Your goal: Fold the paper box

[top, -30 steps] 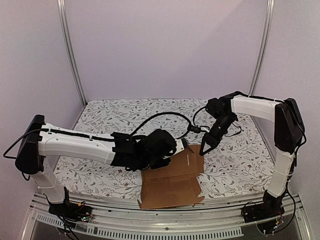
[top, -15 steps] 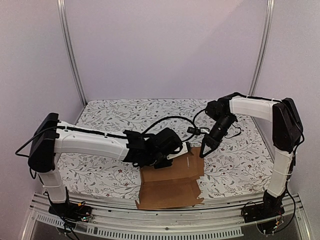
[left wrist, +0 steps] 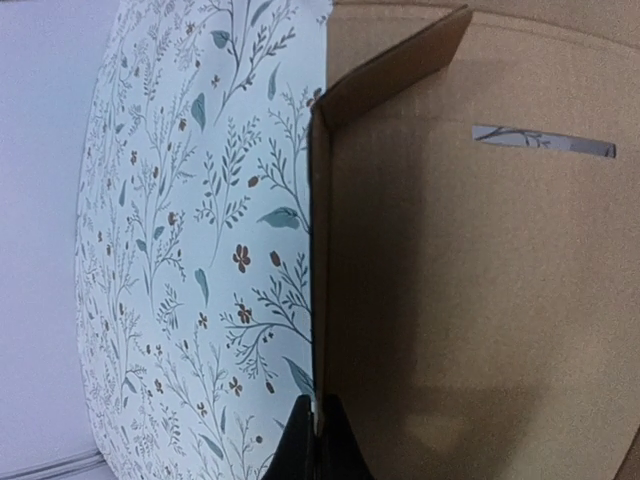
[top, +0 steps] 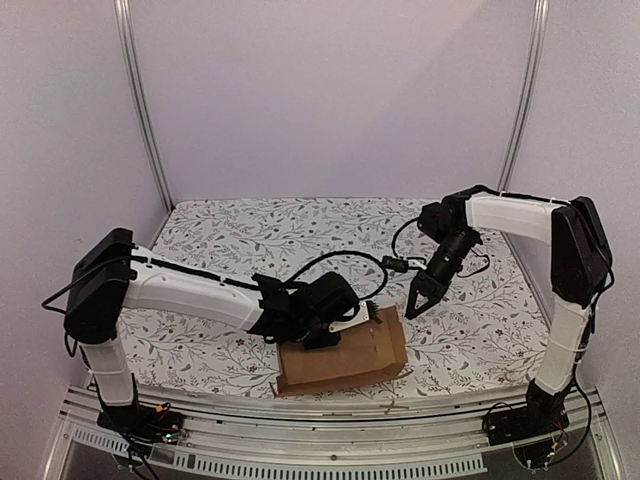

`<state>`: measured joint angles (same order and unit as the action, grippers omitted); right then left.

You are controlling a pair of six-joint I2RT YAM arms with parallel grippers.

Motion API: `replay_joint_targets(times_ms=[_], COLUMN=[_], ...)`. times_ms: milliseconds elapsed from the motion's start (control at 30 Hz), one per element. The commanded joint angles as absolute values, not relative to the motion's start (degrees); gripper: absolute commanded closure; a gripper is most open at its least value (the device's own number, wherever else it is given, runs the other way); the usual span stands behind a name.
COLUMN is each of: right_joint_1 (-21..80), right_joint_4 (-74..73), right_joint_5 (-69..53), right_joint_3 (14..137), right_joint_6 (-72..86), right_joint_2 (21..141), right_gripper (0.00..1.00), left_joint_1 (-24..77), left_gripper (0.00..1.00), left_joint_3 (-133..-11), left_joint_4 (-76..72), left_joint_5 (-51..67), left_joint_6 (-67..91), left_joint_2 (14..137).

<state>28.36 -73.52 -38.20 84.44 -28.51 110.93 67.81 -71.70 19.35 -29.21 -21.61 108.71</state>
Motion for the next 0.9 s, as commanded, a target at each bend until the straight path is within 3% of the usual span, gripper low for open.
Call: replay_joint_targets(times_ms=[0,133,333,500,867], right_joint_1=[26.46,26.76,29.2,30.27,36.11], right_joint_4=[-68.09,-65.34,-62.43,-63.94,-63.42], right_joint_5=[-27.41,-30.28,-42.01,-46.54,-45.7], right_joint_3=[79.6,73.96,68.25,70.25,72.15], right_joint_6=[-32.3,-30.05,-22.33,-20.59,-18.92], right_joint_2=[98.36,91.36,94.47,102.12,110.26], right_gripper=[0.62,0.63,0.85,0.95,0.98], left_joint_1=[64.96,63.33,62.2,60.87,60.6], left_gripper=[1.0,1.0,1.0,1.0,1.0], left_joint_3=[-65.93,-63.56,-63.19,-62.84,-63.26], left_joint_4=[13.62,11.32,11.1,11.28,11.69], left_joint_5=[-24.34,-21.04,-19.54,-17.3,-16.61], left_joint_6=[-19.68,-16.68,-13.8,-11.21,-9.42], left_joint_2=[107.93,107.79,108.94,108.89,109.71])
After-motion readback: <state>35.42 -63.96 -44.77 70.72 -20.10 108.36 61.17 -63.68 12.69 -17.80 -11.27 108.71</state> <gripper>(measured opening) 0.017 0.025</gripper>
